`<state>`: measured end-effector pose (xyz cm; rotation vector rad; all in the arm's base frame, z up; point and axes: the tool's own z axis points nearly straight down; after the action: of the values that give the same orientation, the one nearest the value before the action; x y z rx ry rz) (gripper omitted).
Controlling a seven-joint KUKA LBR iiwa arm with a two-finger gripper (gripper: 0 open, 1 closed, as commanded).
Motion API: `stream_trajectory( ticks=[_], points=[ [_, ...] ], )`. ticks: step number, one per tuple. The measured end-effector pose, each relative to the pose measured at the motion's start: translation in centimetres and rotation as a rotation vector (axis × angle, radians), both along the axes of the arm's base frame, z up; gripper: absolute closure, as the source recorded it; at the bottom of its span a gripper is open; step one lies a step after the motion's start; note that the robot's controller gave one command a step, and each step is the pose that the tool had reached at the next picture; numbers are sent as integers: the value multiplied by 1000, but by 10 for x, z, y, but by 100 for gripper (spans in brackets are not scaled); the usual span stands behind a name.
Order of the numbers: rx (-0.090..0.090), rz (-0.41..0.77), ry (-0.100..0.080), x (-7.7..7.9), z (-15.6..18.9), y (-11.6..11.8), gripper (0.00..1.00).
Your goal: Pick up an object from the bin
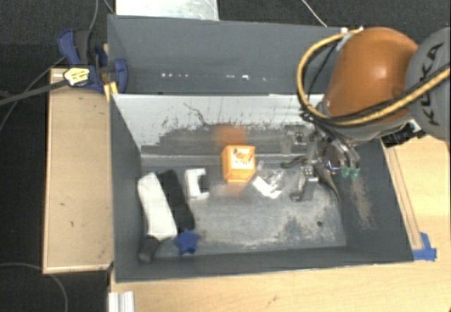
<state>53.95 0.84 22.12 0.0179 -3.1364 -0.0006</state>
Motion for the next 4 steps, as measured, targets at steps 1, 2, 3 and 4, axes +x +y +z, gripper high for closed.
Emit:
stream_trajectory(
  ticks=[1,2,3,4],
  points=[
    [0,0,-8,2,5,0,0],
    [2,43,5,8,-79,47,0],
    [1,84,-18,31,-28,43,0],
    [4,33,-2,44,-119,105,0]
  ],
)
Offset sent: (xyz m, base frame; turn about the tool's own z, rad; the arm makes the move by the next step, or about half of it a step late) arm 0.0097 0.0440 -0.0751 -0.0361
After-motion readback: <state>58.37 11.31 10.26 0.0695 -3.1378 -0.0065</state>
